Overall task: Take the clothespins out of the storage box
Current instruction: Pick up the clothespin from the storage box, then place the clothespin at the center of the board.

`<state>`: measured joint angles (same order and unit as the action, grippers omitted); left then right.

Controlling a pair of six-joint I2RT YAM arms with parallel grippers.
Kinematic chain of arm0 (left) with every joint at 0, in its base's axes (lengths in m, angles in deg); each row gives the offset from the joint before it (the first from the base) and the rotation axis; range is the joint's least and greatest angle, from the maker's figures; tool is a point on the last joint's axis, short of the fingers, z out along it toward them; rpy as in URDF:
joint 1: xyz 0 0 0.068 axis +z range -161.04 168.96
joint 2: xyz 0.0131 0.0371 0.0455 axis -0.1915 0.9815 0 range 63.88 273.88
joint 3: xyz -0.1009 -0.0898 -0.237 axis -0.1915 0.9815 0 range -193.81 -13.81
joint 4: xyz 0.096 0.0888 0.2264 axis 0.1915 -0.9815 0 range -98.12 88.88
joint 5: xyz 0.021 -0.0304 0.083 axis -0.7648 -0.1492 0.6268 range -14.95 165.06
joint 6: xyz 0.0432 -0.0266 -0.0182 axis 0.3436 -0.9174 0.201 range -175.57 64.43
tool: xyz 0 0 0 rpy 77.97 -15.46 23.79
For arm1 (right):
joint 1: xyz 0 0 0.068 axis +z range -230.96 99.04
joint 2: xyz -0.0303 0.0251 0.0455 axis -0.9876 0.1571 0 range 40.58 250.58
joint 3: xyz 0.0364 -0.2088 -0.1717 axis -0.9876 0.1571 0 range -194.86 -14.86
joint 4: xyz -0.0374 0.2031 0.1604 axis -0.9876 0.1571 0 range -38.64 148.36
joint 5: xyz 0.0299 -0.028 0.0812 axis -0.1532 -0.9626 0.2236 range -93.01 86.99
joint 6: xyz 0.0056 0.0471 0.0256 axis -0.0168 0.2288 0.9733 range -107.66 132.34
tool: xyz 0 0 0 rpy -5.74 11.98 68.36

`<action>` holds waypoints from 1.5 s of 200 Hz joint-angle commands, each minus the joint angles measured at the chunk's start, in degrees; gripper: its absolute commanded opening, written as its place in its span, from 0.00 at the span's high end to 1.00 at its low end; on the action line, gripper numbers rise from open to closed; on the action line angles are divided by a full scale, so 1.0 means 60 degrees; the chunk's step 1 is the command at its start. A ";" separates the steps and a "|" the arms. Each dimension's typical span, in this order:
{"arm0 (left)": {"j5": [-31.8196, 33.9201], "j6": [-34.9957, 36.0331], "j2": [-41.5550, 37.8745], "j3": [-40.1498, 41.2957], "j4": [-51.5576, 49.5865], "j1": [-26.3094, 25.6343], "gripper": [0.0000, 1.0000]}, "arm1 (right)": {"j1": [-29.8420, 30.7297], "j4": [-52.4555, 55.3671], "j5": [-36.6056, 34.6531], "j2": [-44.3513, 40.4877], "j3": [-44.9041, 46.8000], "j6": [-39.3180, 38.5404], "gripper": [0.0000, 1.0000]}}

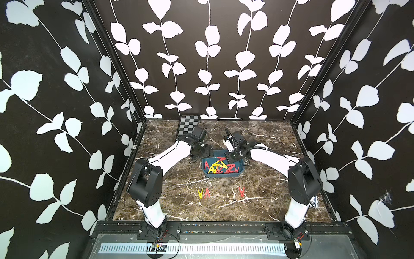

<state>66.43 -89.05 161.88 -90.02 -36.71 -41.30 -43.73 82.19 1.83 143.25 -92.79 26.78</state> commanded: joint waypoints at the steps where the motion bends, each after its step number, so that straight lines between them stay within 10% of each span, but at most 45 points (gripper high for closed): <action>1: -0.0157 0.0155 -0.0589 0.0312 -0.0027 0.0049 0.10 | 0.0283 0.0252 -0.0241 -0.0573 0.0377 0.1056 0.91; 147: -0.0526 0.1084 -0.1052 0.0514 -0.0226 0.0047 0.01 | 0.2870 -0.0922 -0.2566 -0.3150 0.4259 0.7014 0.90; 300: -0.0496 0.0877 -0.1669 0.1406 -0.0216 0.0047 0.01 | 0.4279 -0.0963 -0.2868 -0.3005 0.5375 0.8687 0.92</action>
<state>63.61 -83.54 154.65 -82.65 -37.23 -41.30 -19.05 75.66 -13.78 125.48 -61.91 75.06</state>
